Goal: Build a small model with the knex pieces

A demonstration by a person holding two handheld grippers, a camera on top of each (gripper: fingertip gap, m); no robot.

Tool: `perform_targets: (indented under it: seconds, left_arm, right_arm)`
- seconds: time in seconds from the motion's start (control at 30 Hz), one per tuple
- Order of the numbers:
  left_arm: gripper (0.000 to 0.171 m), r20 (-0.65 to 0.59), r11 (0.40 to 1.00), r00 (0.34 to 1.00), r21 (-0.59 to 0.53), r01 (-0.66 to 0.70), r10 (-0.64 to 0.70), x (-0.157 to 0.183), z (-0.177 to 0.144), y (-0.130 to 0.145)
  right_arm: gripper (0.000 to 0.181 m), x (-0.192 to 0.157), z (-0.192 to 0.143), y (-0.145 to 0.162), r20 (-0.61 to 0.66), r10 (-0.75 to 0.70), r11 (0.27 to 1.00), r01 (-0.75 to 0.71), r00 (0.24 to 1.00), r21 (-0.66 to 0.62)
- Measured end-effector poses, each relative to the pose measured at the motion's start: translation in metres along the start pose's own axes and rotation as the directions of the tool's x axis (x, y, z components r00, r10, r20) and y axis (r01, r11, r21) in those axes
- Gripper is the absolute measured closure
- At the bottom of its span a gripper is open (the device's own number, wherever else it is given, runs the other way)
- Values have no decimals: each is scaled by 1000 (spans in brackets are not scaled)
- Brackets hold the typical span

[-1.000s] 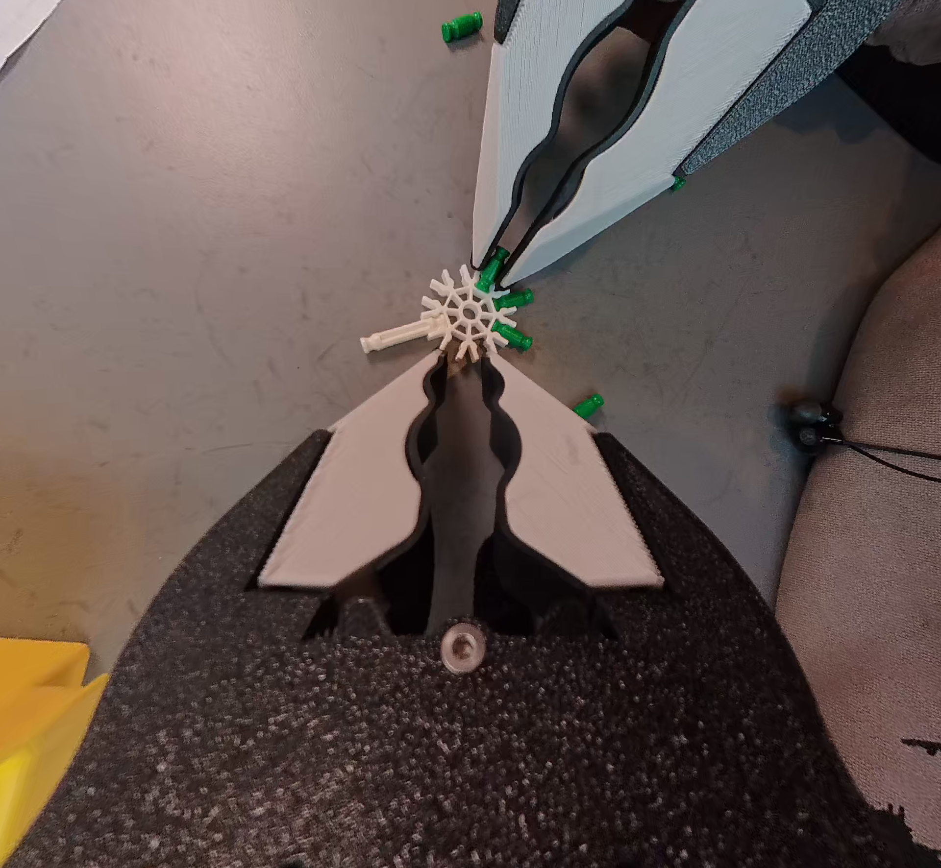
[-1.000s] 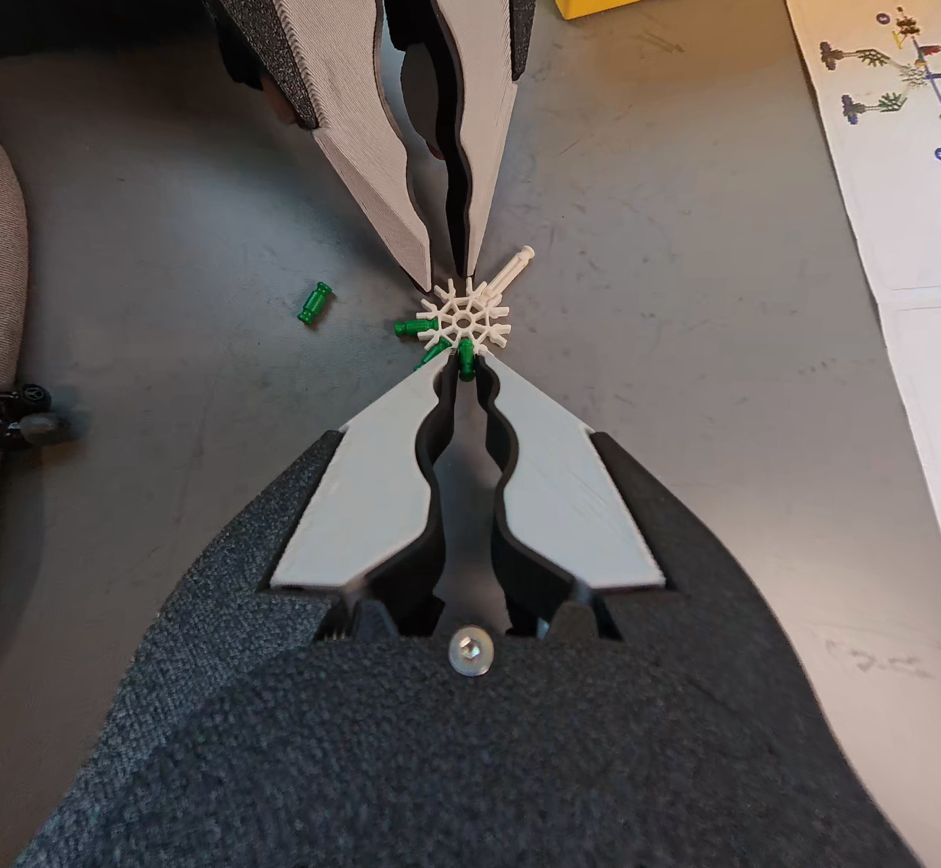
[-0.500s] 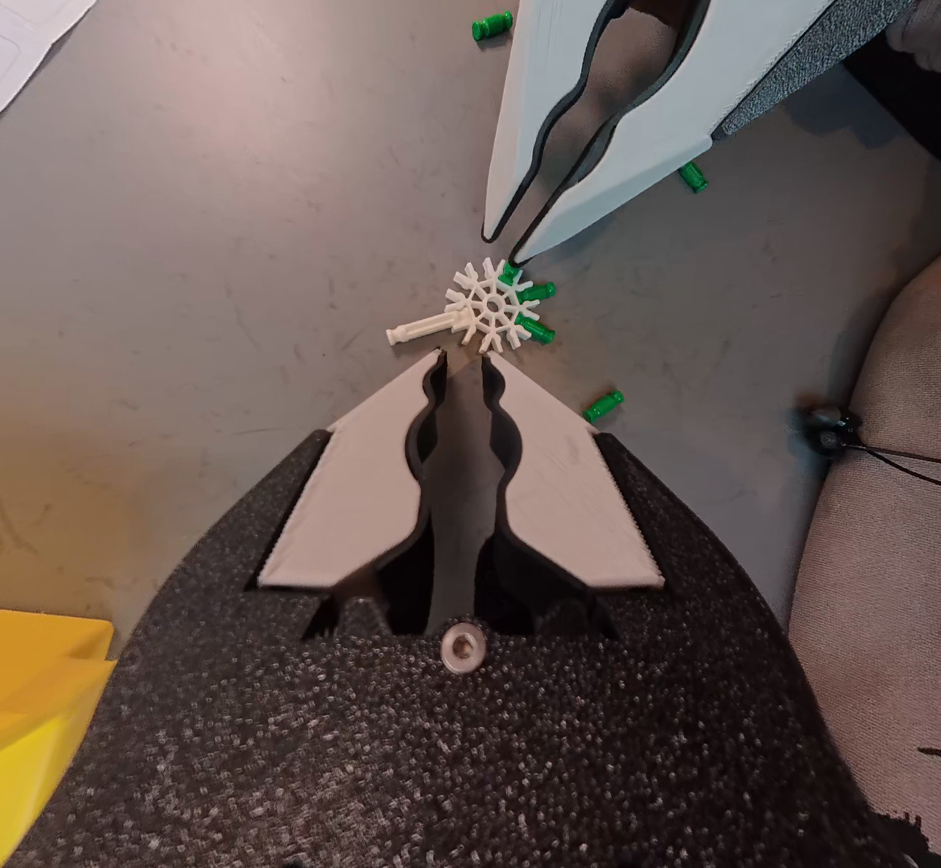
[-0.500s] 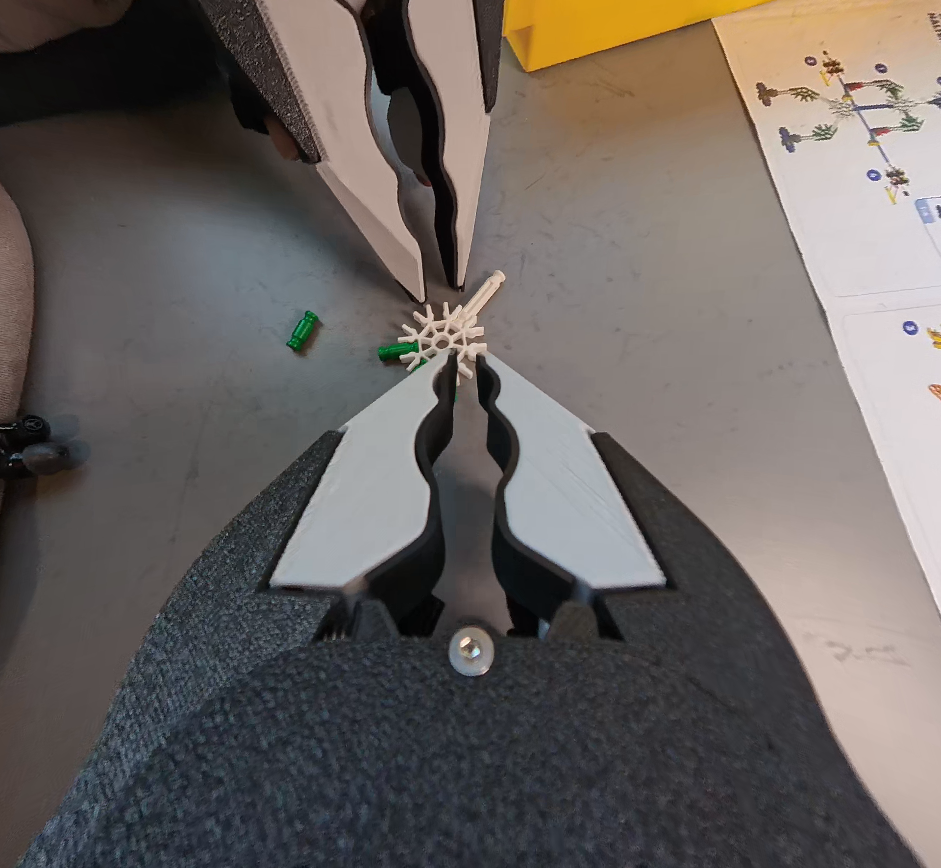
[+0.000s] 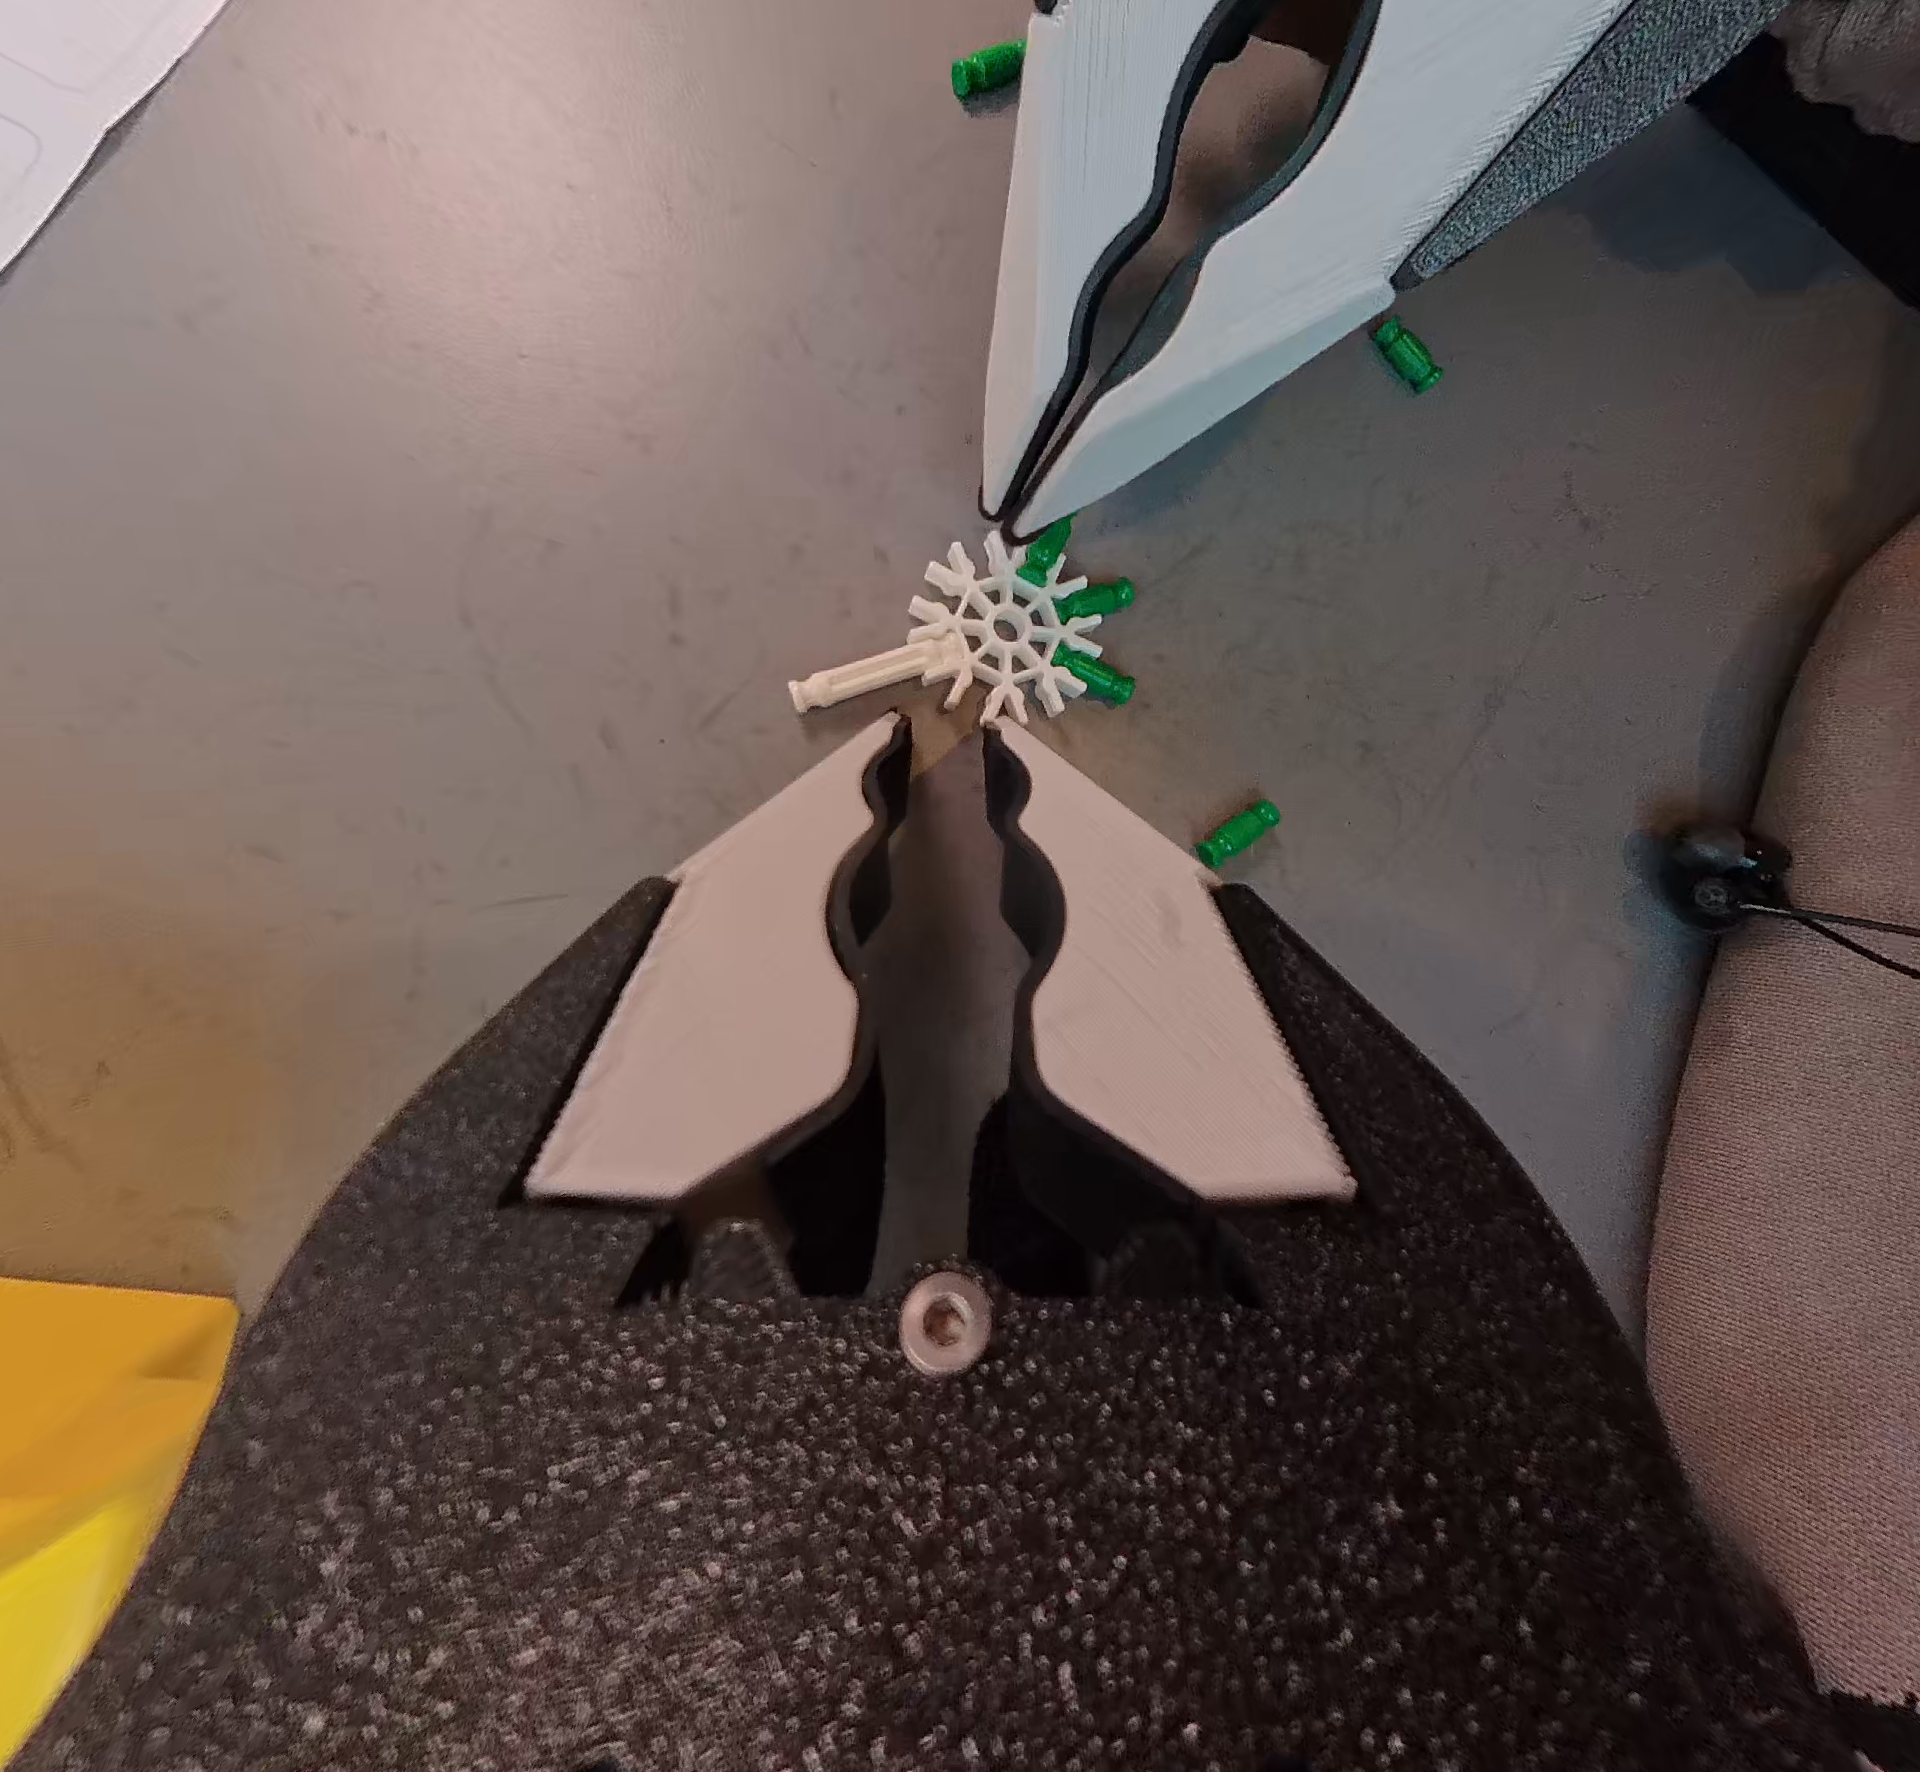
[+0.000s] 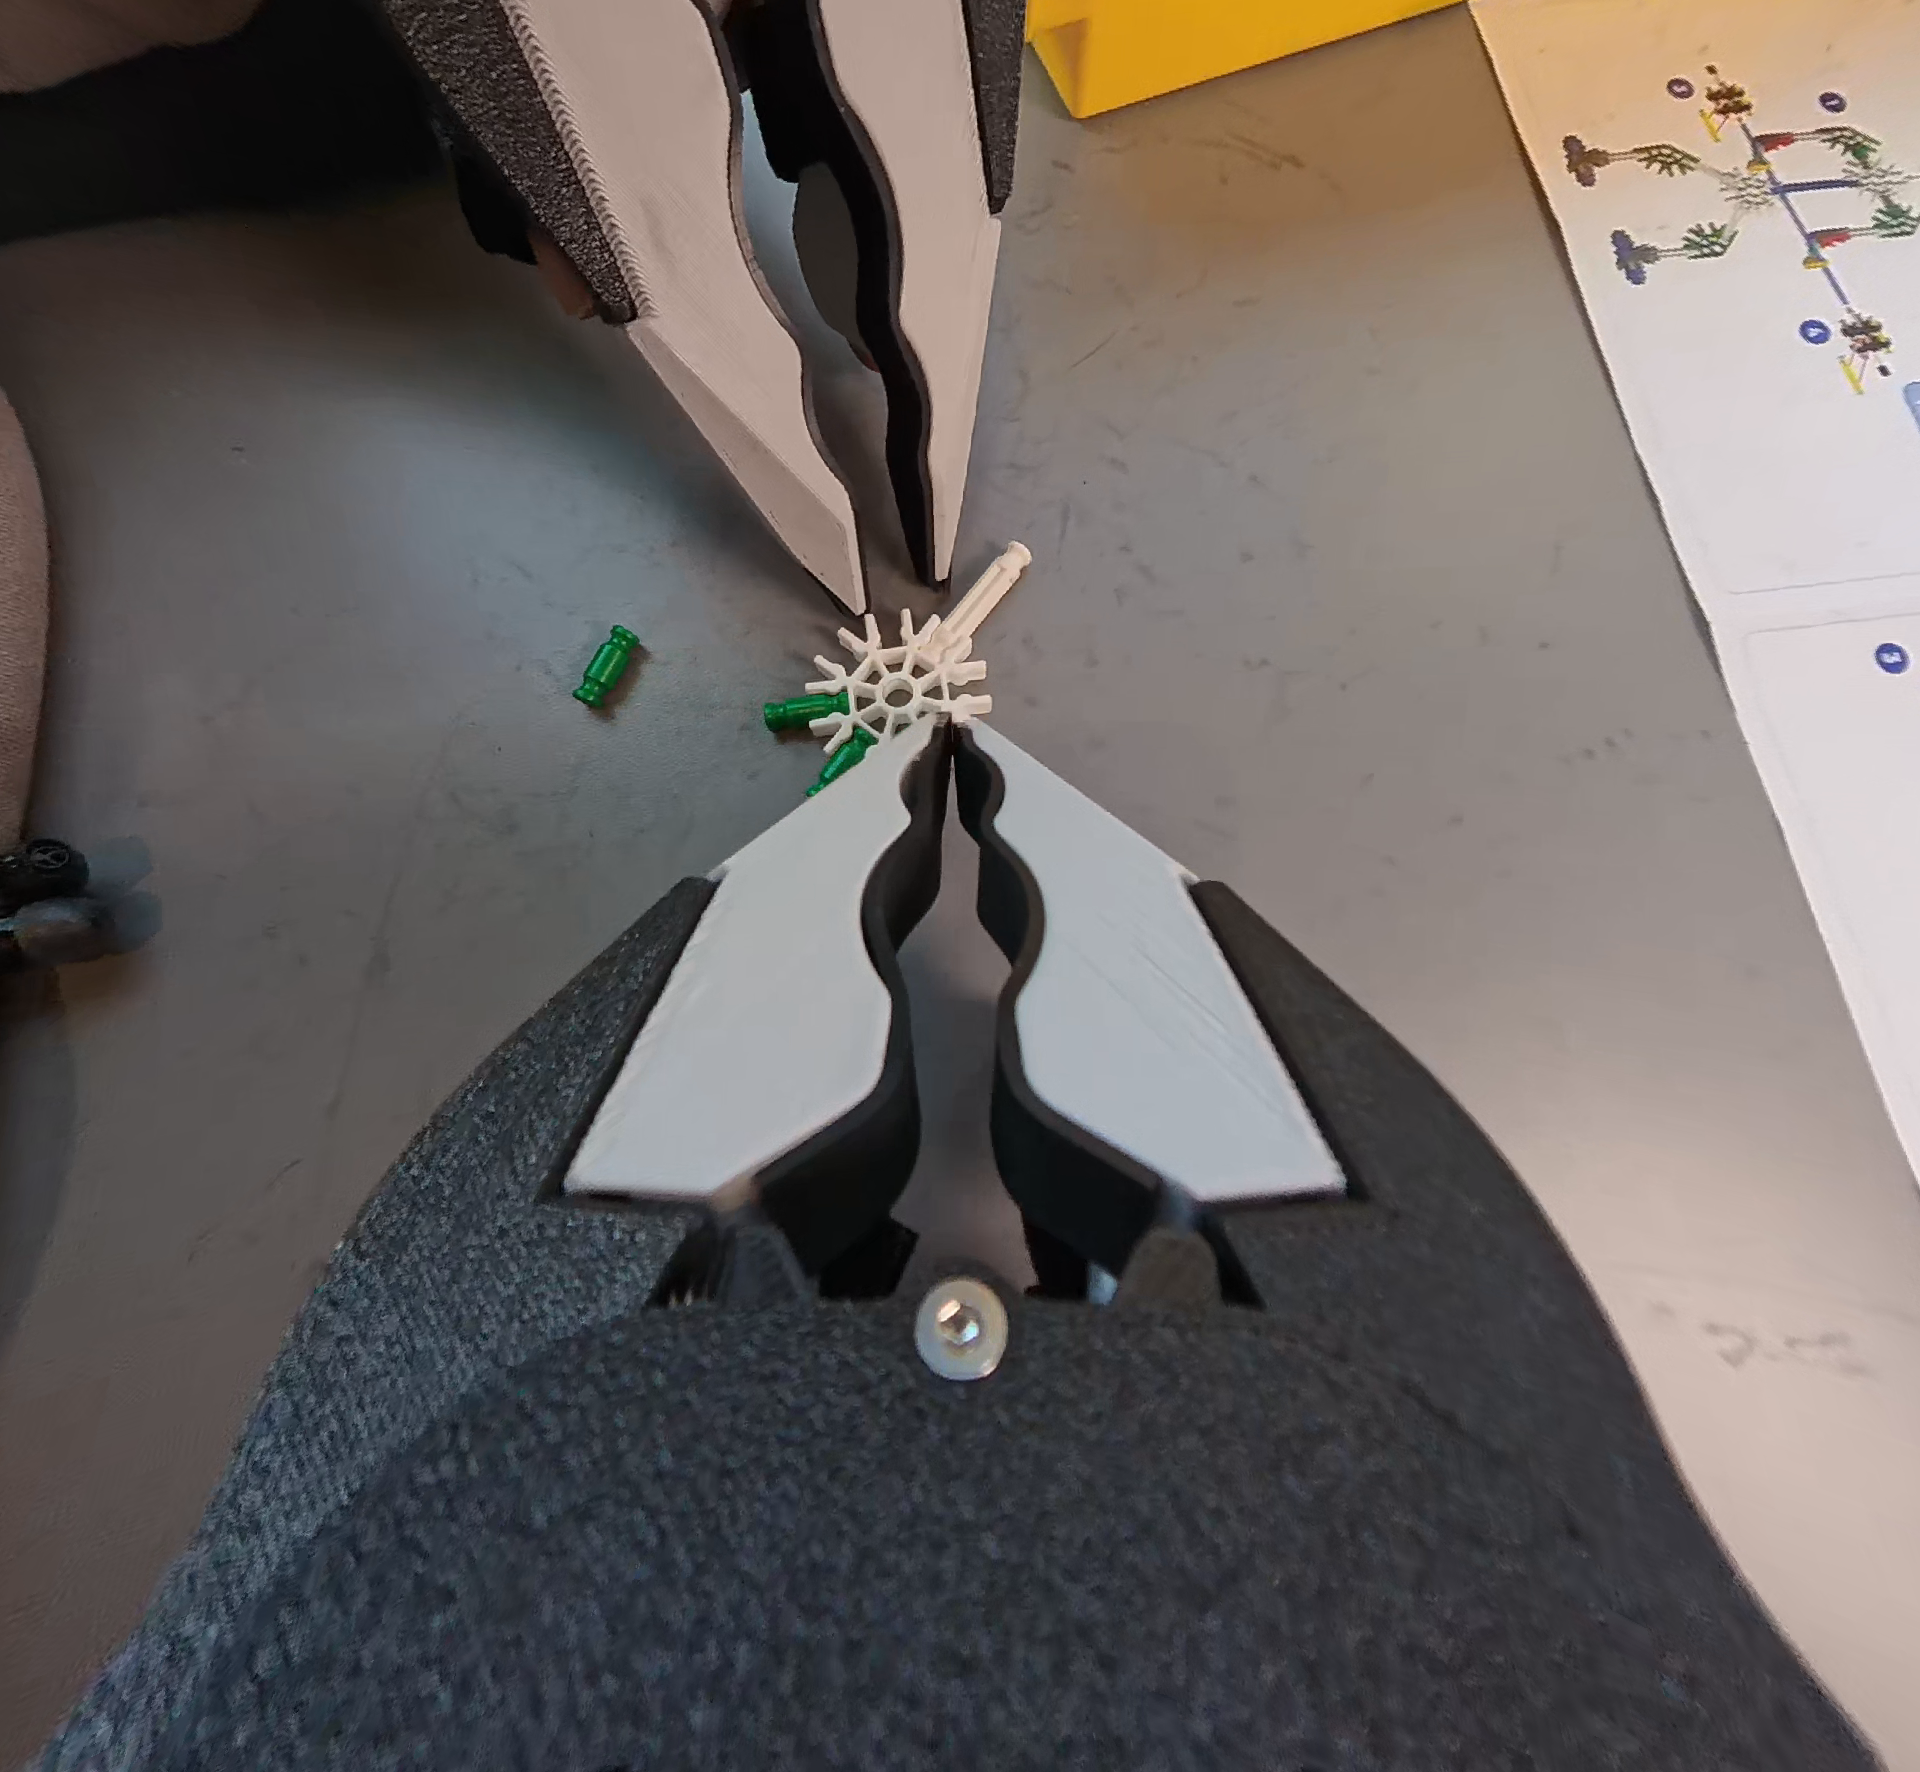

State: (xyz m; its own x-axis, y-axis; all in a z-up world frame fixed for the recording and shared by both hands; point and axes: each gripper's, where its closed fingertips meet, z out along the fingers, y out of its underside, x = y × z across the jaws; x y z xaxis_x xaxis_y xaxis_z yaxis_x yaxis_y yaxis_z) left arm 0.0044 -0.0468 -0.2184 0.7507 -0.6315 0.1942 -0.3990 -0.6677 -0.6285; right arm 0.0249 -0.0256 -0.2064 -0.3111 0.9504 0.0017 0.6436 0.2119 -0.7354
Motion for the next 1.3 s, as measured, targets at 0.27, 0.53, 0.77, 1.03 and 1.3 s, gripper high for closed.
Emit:
perform_targets:
  seconds: [0.27, 0.53, 0.77, 1.03, 1.3]
  left_arm:
    - [157, 0, 1000, 1000, 7, 4, -4, -3, -4, 0]
    - [150, -39, 1000, 999, 15, -1, 2, 5, 1, -1]
    - [154, -66, 998, 997, 41, 37, -34, 4, 3, -3]
    - [156, -50, 999, 998, 36, 38, -36, 4, 3, -3]
    - [156, -54, 998, 998, 30, 46, -44, 4, 3, -2]
  right_arm:
    - [181, -8, -1, 2, 34, -47, 998, 49, 998, -44]
    - [181, -9, 2, 4, 30, -94, 982, 97, 995, -161]
    - [181, -10, 7, 4, 70, -97, 937, 115, 993, -330]
    - [181, -12, 9, 5, 138, -60, 911, 111, 989, -398]
    - [181, -13, 10, 5, 151, 9, 923, 50, 989, -381]
